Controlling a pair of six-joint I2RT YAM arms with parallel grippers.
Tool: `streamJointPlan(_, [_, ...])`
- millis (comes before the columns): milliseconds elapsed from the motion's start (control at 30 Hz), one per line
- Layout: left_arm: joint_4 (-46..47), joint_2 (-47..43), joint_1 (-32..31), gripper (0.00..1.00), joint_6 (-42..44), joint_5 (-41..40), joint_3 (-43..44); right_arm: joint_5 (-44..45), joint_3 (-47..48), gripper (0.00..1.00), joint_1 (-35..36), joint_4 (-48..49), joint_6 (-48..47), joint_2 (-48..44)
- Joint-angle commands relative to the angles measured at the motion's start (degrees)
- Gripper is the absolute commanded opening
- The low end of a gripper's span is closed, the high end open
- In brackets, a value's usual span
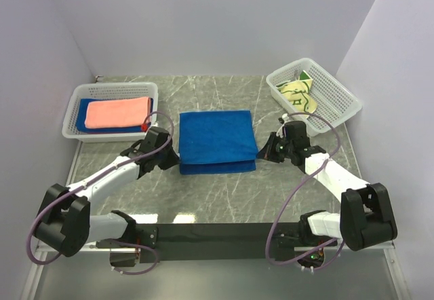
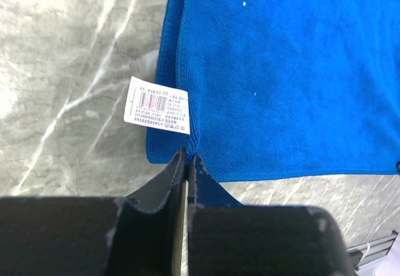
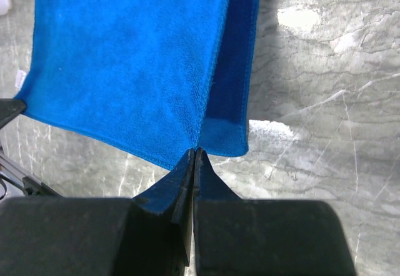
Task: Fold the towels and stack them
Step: Fold the towel
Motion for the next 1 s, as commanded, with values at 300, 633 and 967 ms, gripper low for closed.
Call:
streamJointPlan(300, [3.04,3.48,-2.09,0.01,-2.97,-1.47,-4.73,0.4,-4.65,0.0,0.35,3.63,1.24,3.9])
streamJointPlan(633, [4.01,6.29,-2.26,0.01,-3.59,-0.59,-8.16,1.63,-7.29,0.0,0.35,4.69,1.07,8.65])
streamJointPlan(967, [2.25,4.01,-2.35,0.01,-3.06,-1.82,-7.63,2.86,-6.94,0.0,0.52,2.58,0.63,5.93])
